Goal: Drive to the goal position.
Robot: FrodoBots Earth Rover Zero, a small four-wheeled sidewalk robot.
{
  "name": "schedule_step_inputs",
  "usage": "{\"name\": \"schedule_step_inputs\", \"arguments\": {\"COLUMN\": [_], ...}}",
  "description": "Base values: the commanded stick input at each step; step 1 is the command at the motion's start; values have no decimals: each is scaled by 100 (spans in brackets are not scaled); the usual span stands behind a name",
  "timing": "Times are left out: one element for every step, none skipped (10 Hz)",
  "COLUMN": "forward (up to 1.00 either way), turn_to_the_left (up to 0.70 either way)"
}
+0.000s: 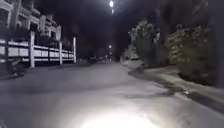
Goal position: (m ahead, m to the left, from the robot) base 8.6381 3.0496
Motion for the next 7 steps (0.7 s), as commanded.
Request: {"name": "schedule_step_inputs", "arguments": {"forward": [100,100,100,100,100,100,100], "turn_to_the_left": [0,0,0,0,0,0,0]}}
